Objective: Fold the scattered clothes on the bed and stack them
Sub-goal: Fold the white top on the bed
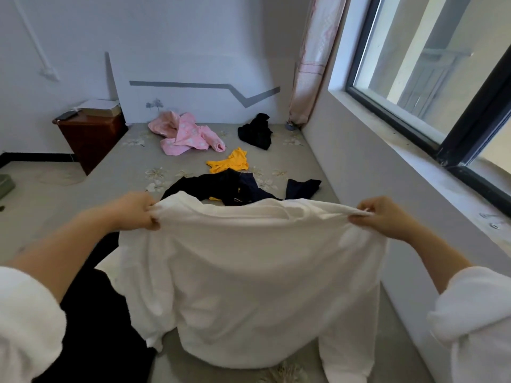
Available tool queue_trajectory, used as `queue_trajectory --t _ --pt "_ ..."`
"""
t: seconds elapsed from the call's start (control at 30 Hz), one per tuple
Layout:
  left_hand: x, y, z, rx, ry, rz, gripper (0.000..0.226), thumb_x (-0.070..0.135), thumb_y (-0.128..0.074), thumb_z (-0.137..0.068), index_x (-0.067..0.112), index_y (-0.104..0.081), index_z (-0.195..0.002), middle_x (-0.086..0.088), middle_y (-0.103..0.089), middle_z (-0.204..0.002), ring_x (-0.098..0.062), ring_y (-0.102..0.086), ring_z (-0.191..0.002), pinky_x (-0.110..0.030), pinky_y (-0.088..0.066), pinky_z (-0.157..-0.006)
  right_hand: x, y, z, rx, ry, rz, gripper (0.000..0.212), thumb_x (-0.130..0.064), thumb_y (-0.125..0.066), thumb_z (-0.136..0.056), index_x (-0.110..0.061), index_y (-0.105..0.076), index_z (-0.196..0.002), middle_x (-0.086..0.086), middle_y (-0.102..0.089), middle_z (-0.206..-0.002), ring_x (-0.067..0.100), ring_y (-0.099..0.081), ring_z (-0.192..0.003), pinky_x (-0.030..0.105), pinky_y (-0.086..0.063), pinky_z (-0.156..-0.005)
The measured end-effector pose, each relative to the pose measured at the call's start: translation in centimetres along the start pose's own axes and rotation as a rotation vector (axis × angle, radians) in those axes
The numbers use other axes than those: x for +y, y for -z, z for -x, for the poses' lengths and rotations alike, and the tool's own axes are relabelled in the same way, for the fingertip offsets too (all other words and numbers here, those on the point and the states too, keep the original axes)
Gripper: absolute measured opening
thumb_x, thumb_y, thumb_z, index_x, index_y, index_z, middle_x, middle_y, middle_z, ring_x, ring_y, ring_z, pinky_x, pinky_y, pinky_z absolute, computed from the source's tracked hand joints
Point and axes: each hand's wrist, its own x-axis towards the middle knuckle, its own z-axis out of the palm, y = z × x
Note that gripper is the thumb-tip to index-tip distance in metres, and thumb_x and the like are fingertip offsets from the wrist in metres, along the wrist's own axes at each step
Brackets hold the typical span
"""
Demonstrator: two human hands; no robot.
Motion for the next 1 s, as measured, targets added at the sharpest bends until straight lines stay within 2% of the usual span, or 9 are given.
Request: queue_trajectory --t 0.2,0.27,0.33,0.4,0.47,0.57,0.7,0.87,1.0 --pt "0.1 0.1 -3.0 0.219 0.239 -0.247 0.022 0.026 -0.048 -0.096 0.014 -0.066 -0.099 -0.009 -0.064 -0.104 -0.027 -0.062 -0.093 -0.032 -0.047 -0.074 -1.6 -1.3 -3.5 0.185 -0.161 0.48 0.041 -0.041 -0.033 -0.102 -0.015 -0.065 -0.103 0.013 -0.066 -0.105 0.034 -0.061 -0.096 0.034 -0.041 -0.072" --pt "0.8 1.0 -3.6 0.181 0.279 0.1 0.022 0.016 -0.045 -0.097 0.002 -0.061 -0.093 -0.017 -0.066 -0.09 -0.027 -0.068 -0.068 -0.029 -0.052 -0.056 -2.6 -0.5 -4.6 0.205 -0.248 0.28 0.036 -0.035 -0.035 -0.103 -0.011 -0.061 -0.103 0.015 -0.066 -0.097 0.034 -0.064 -0.083 0.031 -0.043 -0.066" --pt "2.7 2.0 -3.5 0.172 0.345 0.78 0.025 0.01 -0.037 -0.101 -0.004 -0.055 -0.09 -0.019 -0.062 -0.069 -0.022 -0.06 -0.037 -0.028 -0.048 -0.032 -3.8 0.5 -5.8 0.272 -0.331 -0.205 0.02 -0.023 -0.045 -0.101 -0.007 -0.057 -0.099 0.014 -0.061 -0.089 0.028 -0.061 -0.065 0.028 -0.049 -0.052" --pt "3.9 3.5 -4.0 0.35 0.28 1.143 0.027 0.011 -0.037 -0.101 -0.005 -0.057 -0.109 -0.014 -0.063 -0.072 -0.021 -0.064 -0.047 -0.031 -0.054 -0.04 -5.3 2.0 -6.8 0.455 -0.319 -0.543 0.014 -0.017 -0.046 -0.099 -0.007 -0.056 -0.098 0.014 -0.054 -0.094 0.034 -0.059 -0.078 0.032 -0.055 -0.053" --pt "4.3 5.0 -4.4 0.54 0.161 1.24 0.031 0.016 -0.039 -0.1 0.013 -0.057 -0.124 -0.009 -0.064 -0.094 -0.023 -0.063 -0.081 -0.035 -0.058 -0.061 -6.5 3.4 -7.3 0.63 -0.236 -0.467 0.026 -0.021 -0.039 -0.1 -0.007 -0.06 -0.099 0.012 -0.053 -0.093 0.029 -0.054 -0.088 0.036 -0.046 -0.069" --pt "4.5 6.4 -4.4 0.805 0.042 1.143 0.04 0.021 -0.036 -0.095 0.037 -0.058 -0.123 0.0 -0.058 -0.128 -0.021 -0.053 -0.113 -0.036 -0.048 -0.091 -7.4 5.0 -6.5 0.855 -0.076 -0.302 0.029 -0.021 -0.034 -0.1 -0.003 -0.056 -0.094 0.013 -0.055 -0.092 0.025 -0.048 -0.084 0.028 -0.029 -0.069" --pt "3.6 5.1 -2.7 1.034 -0.183 0.921 0.046 0.017 -0.036 -0.083 0.02 -0.063 -0.121 -0.006 -0.064 -0.117 -0.012 -0.056 -0.104 -0.026 -0.046 -0.09 -6.3 5.4 -4.0 0.99 0.069 -0.225 0.03 -0.018 -0.034 -0.099 0.001 -0.056 -0.095 0.012 -0.057 -0.096 0.018 -0.044 -0.084 0.017 -0.026 -0.064" --pt "2.2 -2.1 1.1 0.941 -0.155 0.961 0.041 0.008 -0.038 -0.084 0.011 -0.062 -0.117 0.0 -0.061 -0.114 -0.011 -0.054 -0.104 -0.03 -0.043 -0.087 -2.5 1.6 1.0 0.936 0.117 -0.227 0.03 -0.02 -0.044 -0.09 0.003 -0.063 -0.091 0.013 -0.062 -0.109 0.018 -0.051 -0.097 0.016 -0.032 -0.077" --pt "0.6 -11.3 4.3 0.697 0.011 0.884 0.035 0.012 -0.042 -0.083 0.0 -0.066 -0.106 -0.016 -0.064 -0.106 -0.024 -0.054 -0.095 -0.031 -0.039 -0.075 1.6 -3.9 5.5 0.717 0.021 -0.219 0.037 -0.025 -0.048 -0.08 0.007 -0.065 -0.075 0.007 -0.063 -0.098 0.011 -0.051 -0.085 0.017 -0.031 -0.069"
